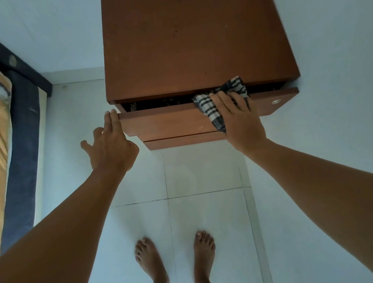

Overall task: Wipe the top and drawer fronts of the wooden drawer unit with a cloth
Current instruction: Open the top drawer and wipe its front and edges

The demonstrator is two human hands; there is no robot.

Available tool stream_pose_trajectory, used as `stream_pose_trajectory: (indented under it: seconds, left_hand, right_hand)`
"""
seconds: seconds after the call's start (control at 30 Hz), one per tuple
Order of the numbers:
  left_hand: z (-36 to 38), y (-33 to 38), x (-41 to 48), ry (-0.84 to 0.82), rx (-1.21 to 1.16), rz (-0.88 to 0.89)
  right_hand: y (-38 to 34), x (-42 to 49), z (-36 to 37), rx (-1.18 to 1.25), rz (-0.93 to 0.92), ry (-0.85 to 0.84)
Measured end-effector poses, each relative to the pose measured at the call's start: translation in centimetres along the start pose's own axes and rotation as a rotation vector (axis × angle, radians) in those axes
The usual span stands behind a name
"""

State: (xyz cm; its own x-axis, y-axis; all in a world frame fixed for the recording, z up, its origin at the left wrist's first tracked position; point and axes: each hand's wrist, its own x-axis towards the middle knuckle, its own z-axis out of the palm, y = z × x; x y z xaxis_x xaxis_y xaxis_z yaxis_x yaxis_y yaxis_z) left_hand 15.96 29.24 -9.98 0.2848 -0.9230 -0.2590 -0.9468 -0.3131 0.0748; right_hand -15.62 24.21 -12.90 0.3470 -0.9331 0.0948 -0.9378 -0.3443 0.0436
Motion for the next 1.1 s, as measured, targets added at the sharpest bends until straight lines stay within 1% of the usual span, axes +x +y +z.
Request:
stream_pose_trajectory:
  seconds: [0.27,0.43,0.53,0.63,0.77,0.93,1.03,1.1]
  left_hand:
    - [0.0,0.3,0.2,-0.03,0.002,-0.031]
    - [-0.4,0.4,0.2,-0.058,-0.006,-0.033]
    - [-0.6,0.5,0.2,-0.072,-0.014,-0.038]
    - [-0.7,0.4,0.4,-0.091,-0.018,-0.04]
    - [-0.6,0.3,0.6,-0.112,-0.023,-0.041]
    - [-1.1,0.7,0.9,-0.146,0.007,-0.051]
    - [-1.5,0.8,0.9,-0.159,0.024,-0.052]
    - [-1.7,0.9,0.8,-0.169,0.022,-0.052]
  right_hand:
    - [5.7,-1.5,-0.7,-0.028,0.042,-0.021]
    - [8.2,-2.4,-1.2,-0.035,0.162,-0.033]
    - [9.0,-2.6,-1.7,-0.062,0.197,-0.072]
    - [9.6,-2.8,-2.1,-0.067,0.279,-0.079]
    - [9.6,-2.4,-2.9,-0.13,0.296,-0.102]
    - [8.0,-1.1,-4.9,-0.266,0.342,-0.221]
    - [7.1,-0.6,-7.0,-0.255,0.385,-0.258]
    - [6.2,-0.8,-8.3,-0.21,0.39,-0.244]
